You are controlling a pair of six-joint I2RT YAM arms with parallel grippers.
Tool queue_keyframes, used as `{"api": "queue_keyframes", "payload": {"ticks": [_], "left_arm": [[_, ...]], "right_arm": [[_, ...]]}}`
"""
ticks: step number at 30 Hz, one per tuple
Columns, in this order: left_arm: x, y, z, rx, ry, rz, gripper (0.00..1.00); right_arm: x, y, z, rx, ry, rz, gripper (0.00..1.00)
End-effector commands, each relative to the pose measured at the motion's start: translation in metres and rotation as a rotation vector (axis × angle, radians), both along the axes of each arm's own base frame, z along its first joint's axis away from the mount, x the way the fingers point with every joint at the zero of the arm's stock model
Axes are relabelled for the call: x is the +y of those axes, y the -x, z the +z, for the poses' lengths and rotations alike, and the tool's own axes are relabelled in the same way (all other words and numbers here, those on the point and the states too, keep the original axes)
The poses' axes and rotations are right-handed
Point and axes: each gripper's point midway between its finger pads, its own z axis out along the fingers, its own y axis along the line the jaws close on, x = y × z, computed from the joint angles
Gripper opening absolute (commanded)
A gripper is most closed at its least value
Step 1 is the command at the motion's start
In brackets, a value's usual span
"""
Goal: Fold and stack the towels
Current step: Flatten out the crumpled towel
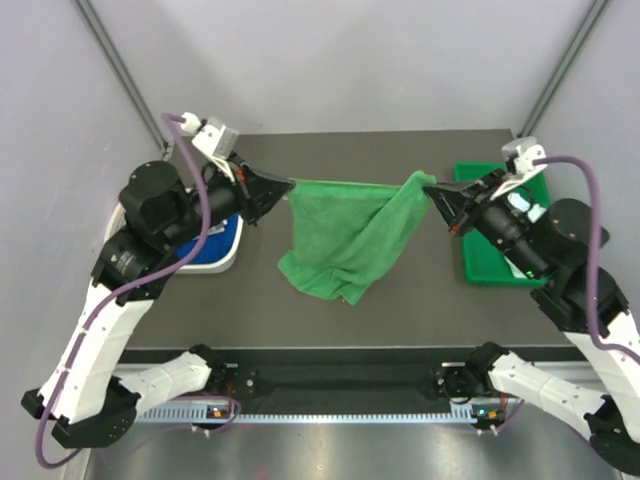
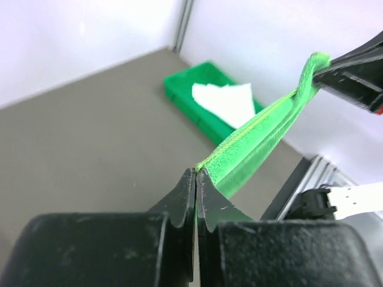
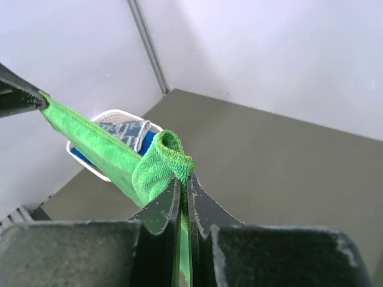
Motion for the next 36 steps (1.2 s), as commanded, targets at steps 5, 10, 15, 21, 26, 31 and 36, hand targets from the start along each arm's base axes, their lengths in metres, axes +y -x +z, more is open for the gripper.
{"api": "queue_keyframes", "payload": {"ticks": [5, 10, 15, 21, 26, 31, 36], "left_arm": [[0.035, 0.038, 0.104, -0.227, 0.138, 0.04, 0.0], [0.049, 0.061, 0.156, -0.329, 0.226, 0.037, 0.0], [0.048, 0.069, 0.18, -0.347, 0.278, 0.009, 0.0], [0.05, 0.073, 0.195, -0.357, 0.328, 0.009, 0.0], [0.033, 0.017, 0.161, -0.251, 0.247, 0.099, 0.0], [0.005, -0.066, 0.103, -0.124, 0.153, 0.183, 0.0], [-0.001, -0.162, 0.033, 0.03, 0.137, 0.19, 0.0]], "right_arm": [[-0.043, 0.04, 0.076, -0.165, -0.056, -0.042, 0.0], [-0.057, 0.07, 0.125, -0.271, -0.118, -0.01, 0.0], [-0.061, 0.092, 0.155, -0.333, -0.156, 0.045, 0.0], [-0.061, 0.099, 0.179, -0.367, -0.178, 0.064, 0.0], [-0.039, 0.047, 0.16, -0.293, -0.106, -0.007, 0.0], [-0.009, -0.031, 0.107, -0.179, 0.035, -0.113, 0.0], [0.003, -0.144, 0.043, -0.033, 0.101, -0.124, 0.0]]}}
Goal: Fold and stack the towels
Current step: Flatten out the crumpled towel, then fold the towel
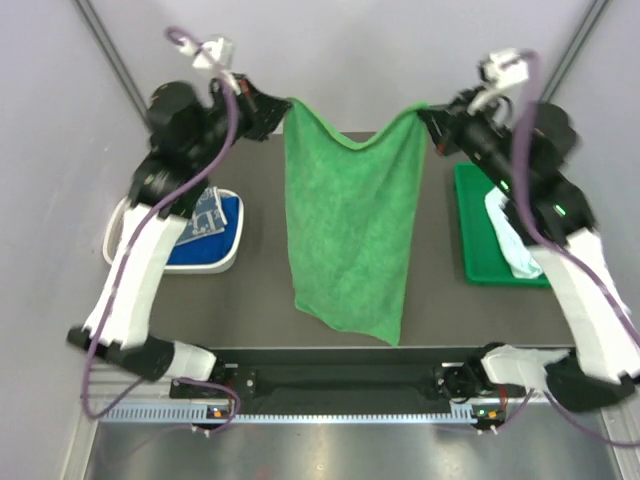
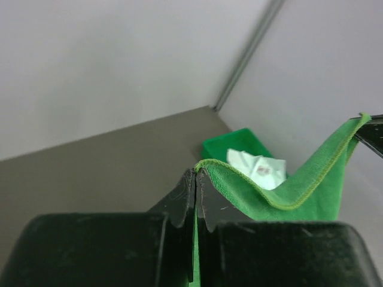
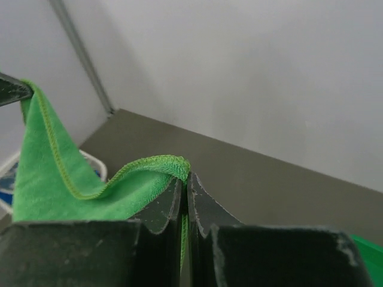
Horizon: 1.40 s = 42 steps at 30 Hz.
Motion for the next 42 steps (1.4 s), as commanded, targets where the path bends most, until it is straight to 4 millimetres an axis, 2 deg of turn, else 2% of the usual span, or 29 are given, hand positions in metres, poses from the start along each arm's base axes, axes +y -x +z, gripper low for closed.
{"api": "queue_keyframes", "payload": {"ticks": [1, 2, 3, 4, 5, 6, 7, 8, 9, 10, 11, 12, 13, 14, 17, 21, 23, 24, 25, 26, 28, 31, 32, 33, 34, 35, 40, 41, 42], "left_arm": [[-0.006, -0.094, -0.072, 0.143, -0.014, 0.033, 0.0], [-0.008, -0.111, -0.074, 0.131, -0.01, 0.03, 0.0], [-0.008, -0.127, -0.084, 0.147, -0.013, 0.033, 0.0], [-0.009, -0.16, -0.119, 0.208, -0.033, 0.048, 0.0], [-0.01, -0.176, -0.118, 0.18, -0.025, 0.055, 0.0], [-0.009, -0.192, -0.13, 0.196, -0.029, 0.061, 0.0], [-0.007, -0.221, -0.157, 0.228, -0.037, 0.079, 0.0], [-0.005, -0.235, -0.171, 0.241, -0.038, 0.088, 0.0], [-0.007, -0.246, -0.176, 0.229, -0.016, 0.073, 0.0], [-0.004, -0.266, -0.206, 0.27, -0.014, 0.075, 0.0], [-0.003, -0.275, -0.207, 0.258, -0.004, 0.07, 0.0], [-0.002, -0.283, -0.212, 0.25, -0.003, 0.071, 0.0], [0.0, -0.295, -0.235, 0.28, -0.013, 0.079, 0.0], [0.0, -0.3, -0.234, 0.267, -0.014, 0.074, 0.0], [0.004, -0.311, -0.258, 0.292, -0.022, 0.07, 0.0], [0.003, -0.311, -0.285, 0.327, -0.026, 0.057, 0.0], [0.002, -0.306, -0.296, 0.346, -0.026, 0.05, 0.0], [0.002, -0.305, -0.299, 0.352, -0.025, 0.047, 0.0], [0.003, -0.302, -0.298, 0.352, -0.025, 0.047, 0.0], [0.003, -0.297, -0.314, 0.388, -0.034, 0.048, 0.0], [0.003, -0.289, -0.321, 0.391, -0.035, 0.038, 0.0], [0.002, -0.276, -0.321, 0.389, -0.036, 0.023, 0.0], [0.004, -0.268, -0.338, 0.426, -0.043, 0.025, 0.0], [0.004, -0.262, -0.328, 0.403, -0.039, 0.022, 0.0], [0.006, -0.253, -0.344, 0.441, -0.045, 0.024, 0.0], [0.005, -0.247, -0.345, 0.443, -0.045, 0.021, 0.0], [0.006, -0.209, -0.353, 0.477, -0.045, 0.036, 0.0], [0.005, -0.203, -0.355, 0.484, -0.048, 0.038, 0.0], [0.003, -0.195, -0.347, 0.473, -0.049, 0.038, 0.0]], "right_arm": [[-0.004, -0.087, -0.045, 0.084, 0.018, -0.042, 0.0], [0.0, -0.122, -0.072, 0.14, 0.032, -0.059, 0.0], [-0.008, -0.143, -0.078, 0.152, 0.029, -0.087, 0.0], [-0.008, -0.16, -0.091, 0.176, 0.031, -0.095, 0.0], [-0.002, -0.19, -0.121, 0.224, 0.031, -0.089, 0.0], [-0.005, -0.207, -0.125, 0.226, 0.017, -0.098, 0.0], [-0.006, -0.222, -0.131, 0.222, 0.002, -0.102, 0.0], [-0.002, -0.245, -0.164, 0.286, 0.001, -0.104, 0.0], [-0.011, -0.259, -0.161, 0.277, -0.017, -0.121, 0.0], [-0.013, -0.271, -0.166, 0.274, -0.03, -0.127, 0.0], [-0.014, -0.288, -0.191, 0.319, -0.044, -0.134, 0.0], [-0.023, -0.298, -0.187, 0.309, -0.059, -0.149, 0.0], [-0.025, -0.306, -0.194, 0.32, -0.067, -0.154, 0.0], [-0.026, -0.315, -0.212, 0.35, -0.069, -0.156, 0.0], [-0.031, -0.327, -0.225, 0.362, -0.06, -0.171, 0.0], [-0.036, -0.328, -0.251, 0.404, -0.06, -0.18, 0.0], [-0.037, -0.325, -0.25, 0.397, -0.068, -0.181, 0.0], [-0.037, -0.32, -0.265, 0.426, -0.064, -0.183, 0.0], [-0.037, -0.317, -0.269, 0.434, -0.066, -0.182, 0.0], [-0.036, -0.313, -0.264, 0.422, -0.071, -0.177, 0.0], [-0.038, -0.301, -0.285, 0.471, -0.069, -0.177, 0.0], [-0.039, -0.283, -0.289, 0.468, -0.086, -0.173, 0.0], [-0.039, -0.276, -0.281, 0.458, -0.096, -0.169, 0.0], [-0.039, -0.267, -0.296, 0.484, -0.095, -0.167, 0.0], [-0.04, -0.261, -0.299, 0.49, -0.098, -0.166, 0.0], [-0.041, -0.247, -0.306, 0.507, -0.104, -0.168, 0.0], [-0.041, -0.211, -0.322, 0.547, -0.136, -0.16, 0.0], [-0.041, -0.202, -0.316, 0.535, -0.142, -0.159, 0.0], [-0.041, -0.191, -0.334, 0.574, -0.136, -0.159, 0.0]]}}
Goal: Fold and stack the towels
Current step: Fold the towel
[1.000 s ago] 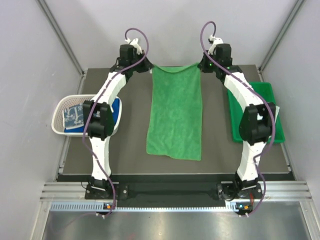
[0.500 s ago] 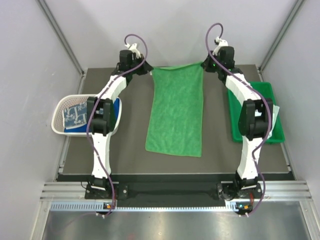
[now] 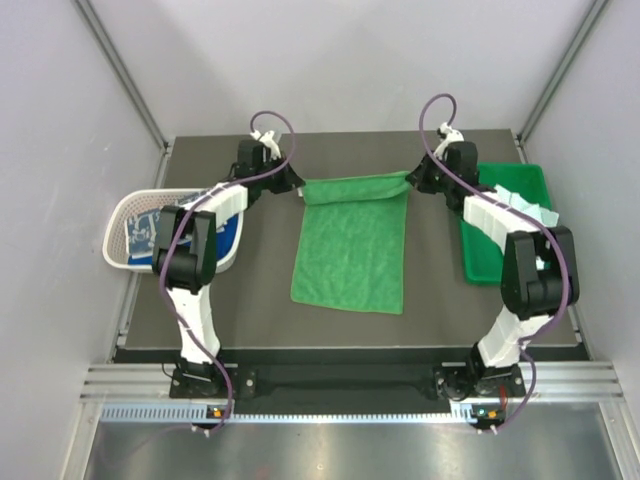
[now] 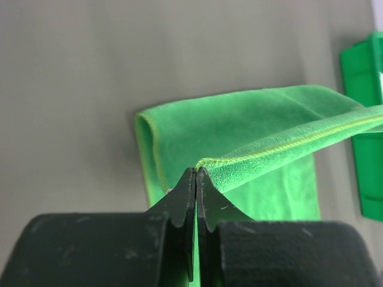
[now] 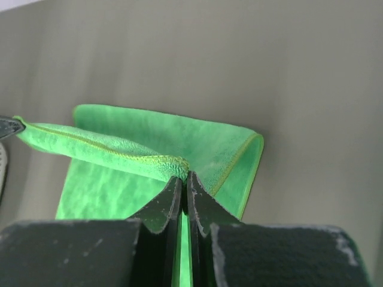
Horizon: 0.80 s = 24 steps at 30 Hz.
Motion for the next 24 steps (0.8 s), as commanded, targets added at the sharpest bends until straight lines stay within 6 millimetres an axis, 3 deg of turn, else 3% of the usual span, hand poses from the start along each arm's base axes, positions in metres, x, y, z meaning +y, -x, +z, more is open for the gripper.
{"api": "queue_keyframes", "payload": {"ticks": [1, 3, 4, 6, 7, 8, 13, 24], "left_arm": [[-0.005, 0.011, 0.061, -0.167, 0.028, 0.005, 0.0], [-0.006, 0.022, 0.064, -0.169, 0.019, 0.014, 0.0], [-0.005, 0.031, 0.053, -0.142, 0.015, 0.013, 0.0], [-0.005, 0.041, 0.056, -0.148, 0.008, 0.015, 0.0], [-0.004, 0.048, 0.048, -0.131, -0.001, 0.015, 0.0], [-0.002, 0.051, 0.046, -0.127, -0.011, 0.022, 0.0], [-0.001, 0.075, 0.043, -0.105, -0.031, 0.005, 0.0], [0.006, 0.11, 0.05, -0.086, -0.076, 0.01, 0.0]], "right_arm": [[0.003, 0.014, 0.037, -0.121, -0.054, -0.006, 0.0], [0.003, 0.032, 0.024, -0.094, -0.058, 0.0, 0.0], [0.003, 0.038, 0.022, -0.087, -0.063, -0.002, 0.0], [0.003, 0.056, 0.013, -0.075, -0.069, 0.004, 0.0], [0.004, 0.063, 0.016, -0.085, -0.076, 0.007, 0.0], [0.007, 0.073, 0.005, -0.061, -0.077, 0.018, 0.0], [0.008, 0.101, -0.006, -0.04, -0.066, 0.033, 0.0], [0.013, 0.136, -0.012, -0.023, -0.063, 0.063, 0.0]]}}
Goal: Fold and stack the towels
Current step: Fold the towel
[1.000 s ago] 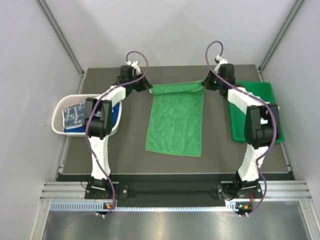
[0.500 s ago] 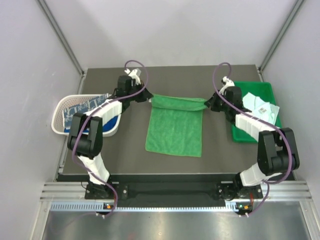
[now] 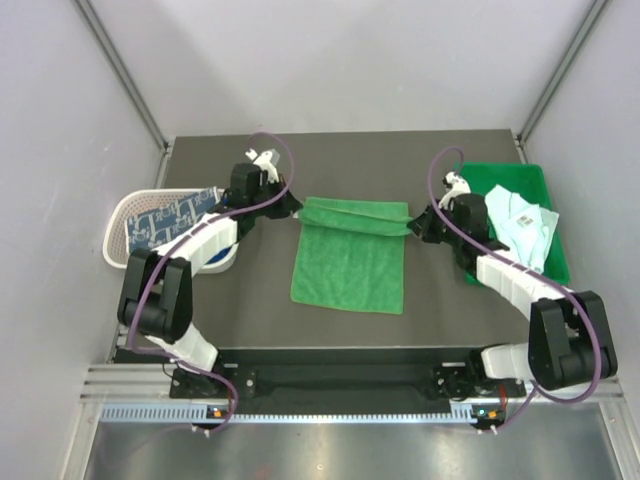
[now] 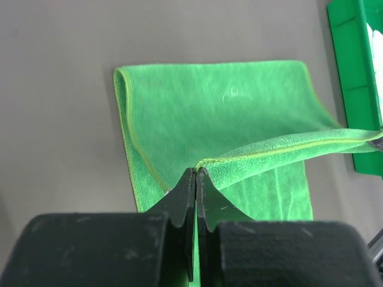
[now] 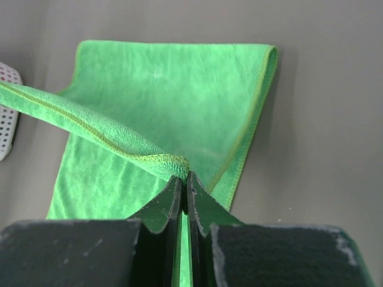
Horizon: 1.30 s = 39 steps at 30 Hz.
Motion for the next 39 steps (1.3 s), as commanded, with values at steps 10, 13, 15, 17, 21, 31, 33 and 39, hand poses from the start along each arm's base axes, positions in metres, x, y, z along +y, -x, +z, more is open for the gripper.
{"api": "queue_keyframes", "payload": {"ticks": [10, 13, 15, 17, 21, 31, 33, 39], "left_arm": [[0.006, 0.036, 0.014, -0.008, -0.017, 0.01, 0.0], [0.006, 0.045, 0.011, -0.003, -0.025, 0.005, 0.0], [0.007, 0.051, 0.008, 0.004, -0.029, 0.007, 0.0], [0.008, 0.054, 0.006, 0.006, -0.033, 0.008, 0.0], [0.01, 0.063, 0.001, 0.025, -0.044, 0.014, 0.0], [0.016, 0.077, -0.003, 0.032, -0.065, 0.014, 0.0], [0.017, 0.081, -0.007, 0.046, -0.065, 0.017, 0.0], [0.019, 0.089, -0.012, 0.056, -0.06, 0.015, 0.0]], "right_arm": [[0.02, 0.031, -0.002, -0.016, 0.012, 0.054, 0.0], [0.02, 0.036, -0.006, -0.01, 0.014, 0.053, 0.0], [0.02, 0.037, -0.006, -0.007, 0.013, 0.05, 0.0], [0.02, 0.04, -0.005, -0.007, 0.015, 0.047, 0.0], [0.018, 0.045, -0.006, -0.002, 0.02, 0.045, 0.0], [0.016, 0.061, -0.012, 0.012, 0.018, 0.054, 0.0], [0.016, 0.063, -0.012, 0.014, 0.017, 0.056, 0.0], [0.017, 0.07, -0.014, 0.016, 0.011, 0.061, 0.0]]}}
